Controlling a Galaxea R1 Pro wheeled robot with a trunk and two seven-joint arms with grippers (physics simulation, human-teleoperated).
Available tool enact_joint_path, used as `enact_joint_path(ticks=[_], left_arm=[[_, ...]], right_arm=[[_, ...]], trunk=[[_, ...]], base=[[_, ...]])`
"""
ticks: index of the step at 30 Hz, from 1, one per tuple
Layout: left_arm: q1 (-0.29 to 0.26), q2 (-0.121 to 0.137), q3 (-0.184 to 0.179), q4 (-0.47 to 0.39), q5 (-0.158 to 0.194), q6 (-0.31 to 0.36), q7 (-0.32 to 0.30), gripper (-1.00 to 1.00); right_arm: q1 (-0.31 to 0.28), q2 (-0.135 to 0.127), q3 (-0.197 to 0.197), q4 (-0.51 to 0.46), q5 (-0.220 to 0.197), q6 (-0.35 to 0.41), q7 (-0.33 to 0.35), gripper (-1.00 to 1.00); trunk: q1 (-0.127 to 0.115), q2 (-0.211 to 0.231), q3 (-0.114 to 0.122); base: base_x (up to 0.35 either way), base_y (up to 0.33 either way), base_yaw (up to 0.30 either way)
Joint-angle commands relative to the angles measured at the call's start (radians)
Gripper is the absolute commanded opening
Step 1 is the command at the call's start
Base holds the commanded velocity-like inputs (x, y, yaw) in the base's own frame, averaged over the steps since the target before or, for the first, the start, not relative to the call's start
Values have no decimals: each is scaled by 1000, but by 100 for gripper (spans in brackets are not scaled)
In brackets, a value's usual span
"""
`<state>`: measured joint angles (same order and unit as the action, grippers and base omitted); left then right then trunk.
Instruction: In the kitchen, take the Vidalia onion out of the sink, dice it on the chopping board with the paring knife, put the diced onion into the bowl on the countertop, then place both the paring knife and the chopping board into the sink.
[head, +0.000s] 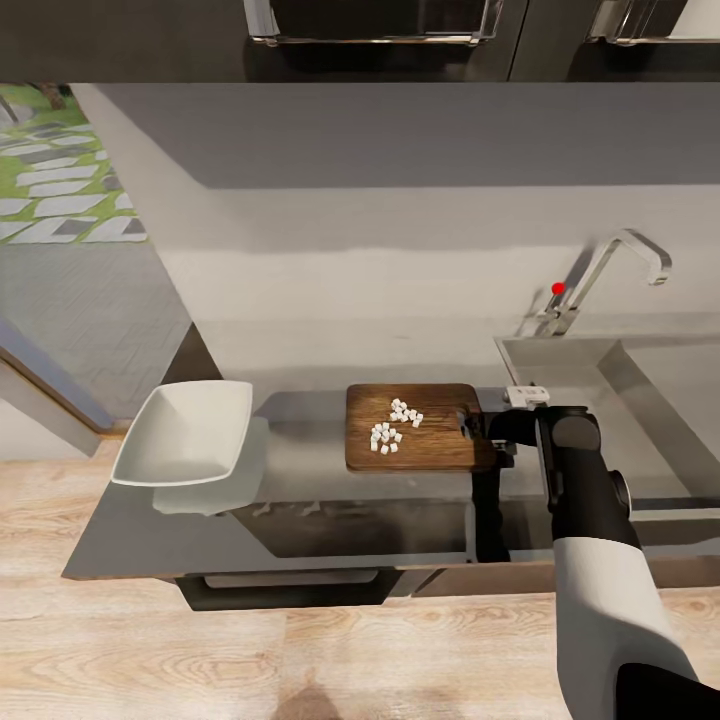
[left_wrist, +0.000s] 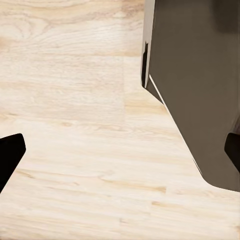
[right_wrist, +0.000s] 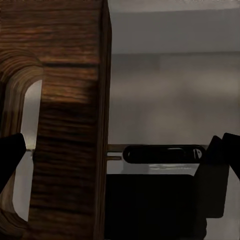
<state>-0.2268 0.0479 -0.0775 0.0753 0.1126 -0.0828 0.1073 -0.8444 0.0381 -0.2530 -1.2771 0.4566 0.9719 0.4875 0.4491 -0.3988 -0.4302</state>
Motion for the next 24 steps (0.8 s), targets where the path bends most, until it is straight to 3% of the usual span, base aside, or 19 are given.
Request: enact_joint_path(ticks=[1,24], left_arm=[[-2,-1,-8,4,10,-8,0,100],[-2,-10,-8,2,9,-9,0,100]], right_arm=[[-1,1,-2,79,8,2,9,100],[-1,2,-2,79,8,2,9,100]], trunk=[[1,-1,-2],[1,-1,-2]], base=[[0,0,0],[0,0,0]])
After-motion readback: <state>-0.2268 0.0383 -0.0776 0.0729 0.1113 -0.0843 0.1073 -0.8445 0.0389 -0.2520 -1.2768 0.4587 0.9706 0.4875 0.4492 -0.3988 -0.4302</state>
